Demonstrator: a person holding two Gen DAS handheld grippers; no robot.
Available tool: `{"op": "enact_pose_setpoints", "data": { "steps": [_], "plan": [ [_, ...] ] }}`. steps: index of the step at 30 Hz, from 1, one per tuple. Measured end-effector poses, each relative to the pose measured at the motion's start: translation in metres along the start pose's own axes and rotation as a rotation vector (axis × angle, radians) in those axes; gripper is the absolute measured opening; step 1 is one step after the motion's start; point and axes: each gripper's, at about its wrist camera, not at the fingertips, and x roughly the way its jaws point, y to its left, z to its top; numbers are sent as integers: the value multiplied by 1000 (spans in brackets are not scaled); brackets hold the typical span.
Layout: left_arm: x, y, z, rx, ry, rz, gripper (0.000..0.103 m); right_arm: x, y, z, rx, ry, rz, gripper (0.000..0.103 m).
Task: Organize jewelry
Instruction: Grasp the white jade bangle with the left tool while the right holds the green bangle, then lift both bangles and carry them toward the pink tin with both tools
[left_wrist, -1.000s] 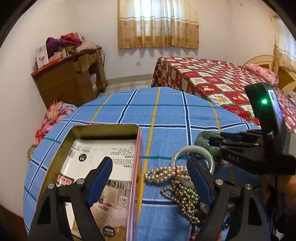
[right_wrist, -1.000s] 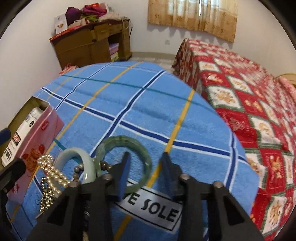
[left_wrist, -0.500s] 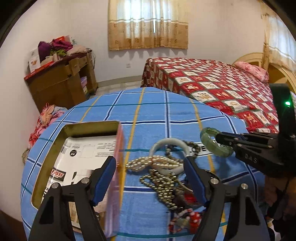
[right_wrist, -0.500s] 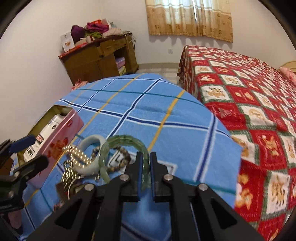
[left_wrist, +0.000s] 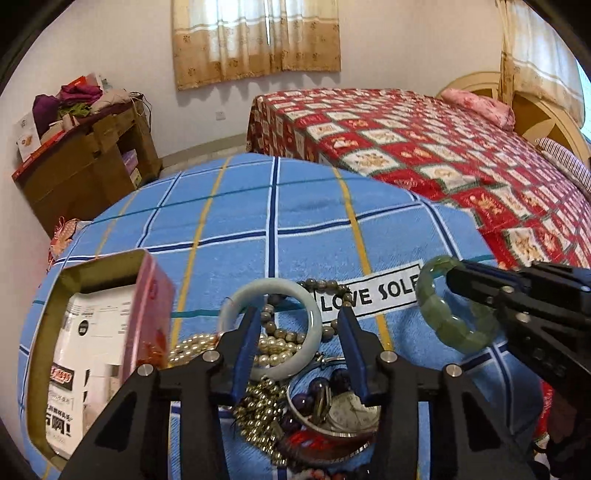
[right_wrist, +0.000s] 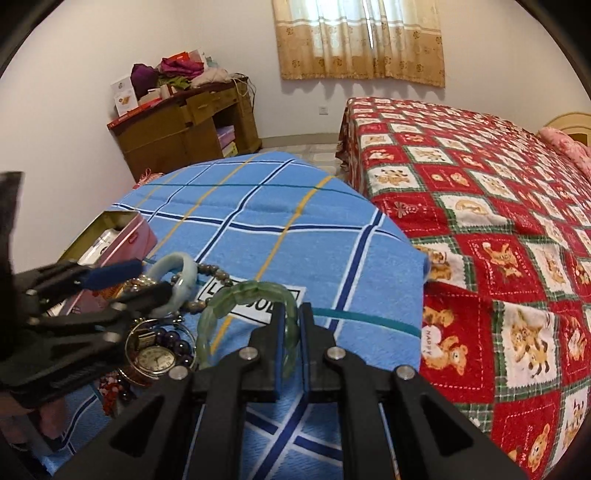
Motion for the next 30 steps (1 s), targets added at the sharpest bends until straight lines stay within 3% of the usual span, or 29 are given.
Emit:
{"op": "enact_pose_setpoints", "data": {
  "steps": [2, 4, 8, 17, 18, 23, 30],
  "plan": [
    [8, 0, -1, 5, 17, -6, 41, -1, 3, -1, -13, -4, 1, 10],
    [17, 3, -3, -8, 45, -27, 22, -1, 5, -2, -18, -7, 1, 10],
    [12, 6, -6, -12, 29, -55, 10, -4, 7, -4, -23, -13, -1, 10],
    [-35, 31, -10, -66, -55, -89, 10, -12, 15, -4, -43, -34, 0, 10],
    [-44, 36, -10, -76, -75, -85, 0, -13, 16, -5, -45, -35, 1, 10],
    [-80, 55, -2, -93, -153, -87, 0, -15, 22, -4, -58, -42, 10, 10],
    [-73, 51, 0, -82, -141, -75, 0, -12, 26, -6, -70, -36, 6, 10]
  ]
}}
